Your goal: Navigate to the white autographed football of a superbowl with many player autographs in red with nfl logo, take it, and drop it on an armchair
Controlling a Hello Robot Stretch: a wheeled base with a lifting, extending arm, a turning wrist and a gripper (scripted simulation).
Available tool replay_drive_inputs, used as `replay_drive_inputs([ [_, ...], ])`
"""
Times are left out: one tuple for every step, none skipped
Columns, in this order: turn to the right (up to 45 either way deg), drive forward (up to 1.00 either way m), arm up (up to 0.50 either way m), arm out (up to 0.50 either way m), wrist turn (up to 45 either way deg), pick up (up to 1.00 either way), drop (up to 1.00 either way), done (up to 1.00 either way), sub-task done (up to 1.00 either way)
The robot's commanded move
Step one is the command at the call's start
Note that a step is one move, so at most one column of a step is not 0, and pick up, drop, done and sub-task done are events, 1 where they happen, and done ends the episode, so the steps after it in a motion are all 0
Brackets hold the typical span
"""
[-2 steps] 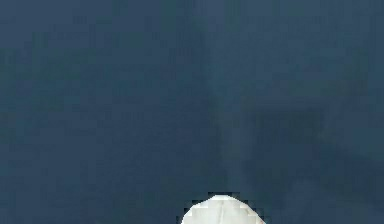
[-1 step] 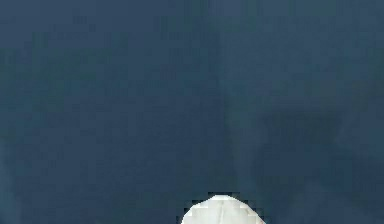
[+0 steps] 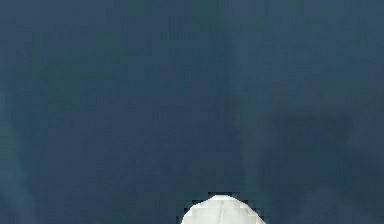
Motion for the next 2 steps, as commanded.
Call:
replay_drive_inputs([
  [6.0, 0.0, 0.0, 0.0, 0.0, 0.0, 0.0, 0.0, 0.0],
  [-45.0, 0.0, 0.0, 0.0, 0.0, 0.0, 0.0, 0.0, 0.0],
])
